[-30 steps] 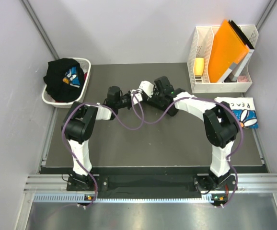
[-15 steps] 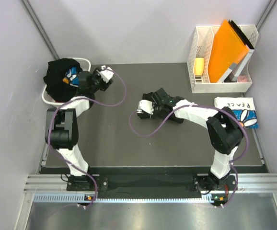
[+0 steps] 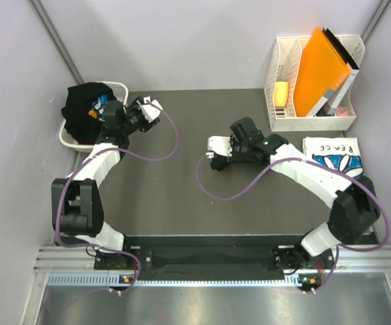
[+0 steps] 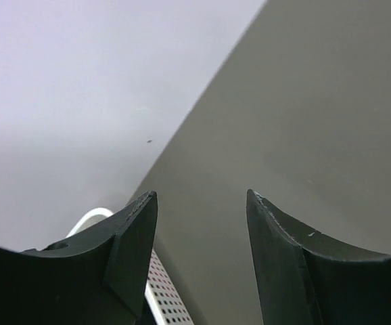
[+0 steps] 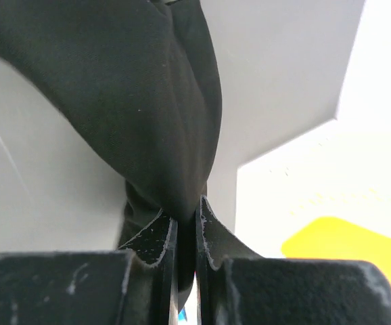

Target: Fold and stack the t-shirts

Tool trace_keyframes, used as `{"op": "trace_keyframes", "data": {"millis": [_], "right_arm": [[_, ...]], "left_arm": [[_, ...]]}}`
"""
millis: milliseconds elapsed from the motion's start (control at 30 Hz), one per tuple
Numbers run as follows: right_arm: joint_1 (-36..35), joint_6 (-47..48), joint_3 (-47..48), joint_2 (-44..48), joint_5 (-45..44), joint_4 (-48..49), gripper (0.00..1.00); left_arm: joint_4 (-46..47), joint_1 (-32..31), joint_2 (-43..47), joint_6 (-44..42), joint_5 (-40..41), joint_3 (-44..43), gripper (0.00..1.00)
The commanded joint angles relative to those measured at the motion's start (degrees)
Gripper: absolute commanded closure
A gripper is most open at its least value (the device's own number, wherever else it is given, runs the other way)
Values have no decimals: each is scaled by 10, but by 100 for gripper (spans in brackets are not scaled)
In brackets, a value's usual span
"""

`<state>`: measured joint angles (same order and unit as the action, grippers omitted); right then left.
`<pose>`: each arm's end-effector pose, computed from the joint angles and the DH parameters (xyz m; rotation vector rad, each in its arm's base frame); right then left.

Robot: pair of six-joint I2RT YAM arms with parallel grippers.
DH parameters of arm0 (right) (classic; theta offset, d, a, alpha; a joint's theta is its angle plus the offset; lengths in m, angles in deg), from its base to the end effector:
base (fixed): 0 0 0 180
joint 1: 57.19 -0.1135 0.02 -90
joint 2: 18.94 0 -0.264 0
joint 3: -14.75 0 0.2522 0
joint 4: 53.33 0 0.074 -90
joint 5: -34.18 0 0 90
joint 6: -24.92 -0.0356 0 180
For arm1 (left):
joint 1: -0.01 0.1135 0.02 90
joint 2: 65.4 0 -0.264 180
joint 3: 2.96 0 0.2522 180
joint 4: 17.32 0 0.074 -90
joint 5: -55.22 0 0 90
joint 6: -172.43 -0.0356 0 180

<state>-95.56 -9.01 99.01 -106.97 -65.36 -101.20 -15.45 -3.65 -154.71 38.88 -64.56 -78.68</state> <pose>0.2626 0.2004 0.2752 -1.7744 1.7402 -0.3378 0.3628 -0.0409 0.2969 1.0230 1.4177 0.0473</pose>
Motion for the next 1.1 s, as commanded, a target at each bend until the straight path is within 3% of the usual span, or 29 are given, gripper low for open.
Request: {"op": "trace_keyframes", "data": {"millis": [0, 267, 533, 900, 1067], "right_arm": [[11, 38, 49, 79, -71, -68, 100], [29, 81, 86, 185, -148, -144, 100], [40, 123, 119, 261, -184, -202, 100], [58, 162, 151, 340, -183, -379, 100], [93, 214, 138, 367, -182, -367, 100]], "left_arm": [[-77, 1, 33, -62, -71, 20, 40], [-102, 1, 69, -73, -150, 56, 41], [-113, 1, 74, -75, -137, 63, 42], [-169, 1, 77, -141, -144, 58, 42], [-172, 1, 74, -148, -146, 58, 42]]}}
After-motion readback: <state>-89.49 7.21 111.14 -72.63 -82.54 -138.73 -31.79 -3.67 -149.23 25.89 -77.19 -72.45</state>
